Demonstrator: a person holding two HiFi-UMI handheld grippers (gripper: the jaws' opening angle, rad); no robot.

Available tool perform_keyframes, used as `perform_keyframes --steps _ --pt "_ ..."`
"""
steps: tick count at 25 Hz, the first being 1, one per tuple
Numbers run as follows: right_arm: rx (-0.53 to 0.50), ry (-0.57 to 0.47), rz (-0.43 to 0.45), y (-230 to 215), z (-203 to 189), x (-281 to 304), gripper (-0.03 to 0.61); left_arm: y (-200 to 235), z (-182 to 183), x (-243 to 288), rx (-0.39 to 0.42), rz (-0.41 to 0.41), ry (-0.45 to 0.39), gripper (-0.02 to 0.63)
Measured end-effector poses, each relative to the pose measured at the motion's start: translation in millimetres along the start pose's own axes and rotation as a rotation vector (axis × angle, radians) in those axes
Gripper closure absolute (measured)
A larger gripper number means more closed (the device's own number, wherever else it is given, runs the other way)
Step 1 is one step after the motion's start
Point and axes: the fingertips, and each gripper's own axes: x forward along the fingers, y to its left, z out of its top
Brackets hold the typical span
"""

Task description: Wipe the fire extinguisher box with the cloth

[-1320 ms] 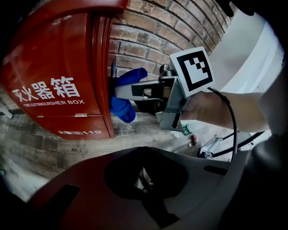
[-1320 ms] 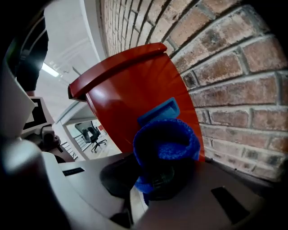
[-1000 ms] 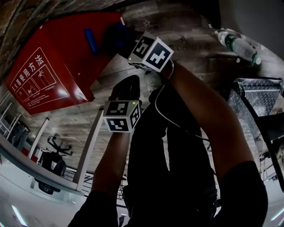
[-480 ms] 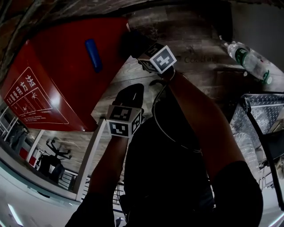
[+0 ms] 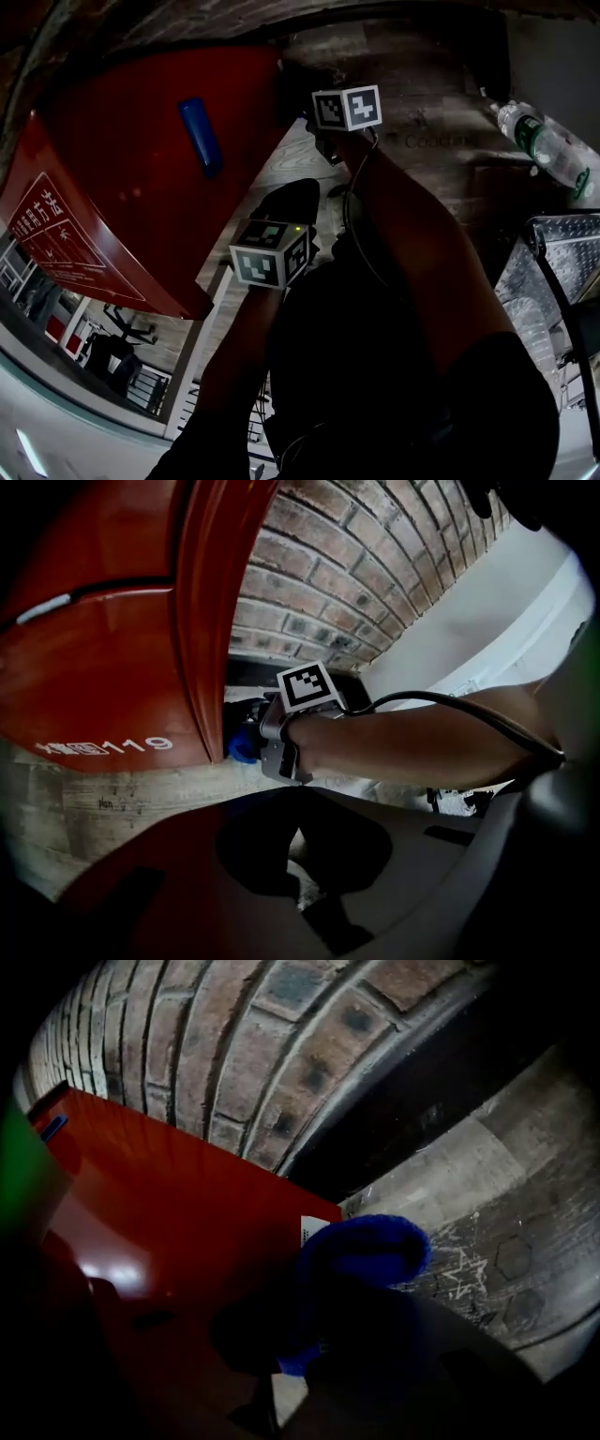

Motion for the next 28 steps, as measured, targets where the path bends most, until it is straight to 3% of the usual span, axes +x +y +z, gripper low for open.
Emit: perform_keyframes --steps 5,14,21,28 --pt "-0.01 -0.01 0.084 21 9 -13 0.537 -6 5 2 0.087 -0.003 0.02 0.62" --pt "-0.111 -0.129 0.31 170 60 -100 0.537 -67 -13 -49 0.094 -0.042 0.068 0.62" --pt "-0.219 -0.157 0.395 279 80 -163 0.537 -107 -30 -93 0.112 -0.071 0.118 0.618" --pt "-0.222 -0.184 0.462 326 91 -188 0.536 -109 -9 -109 0.167 -0.049 0.099 0.62"
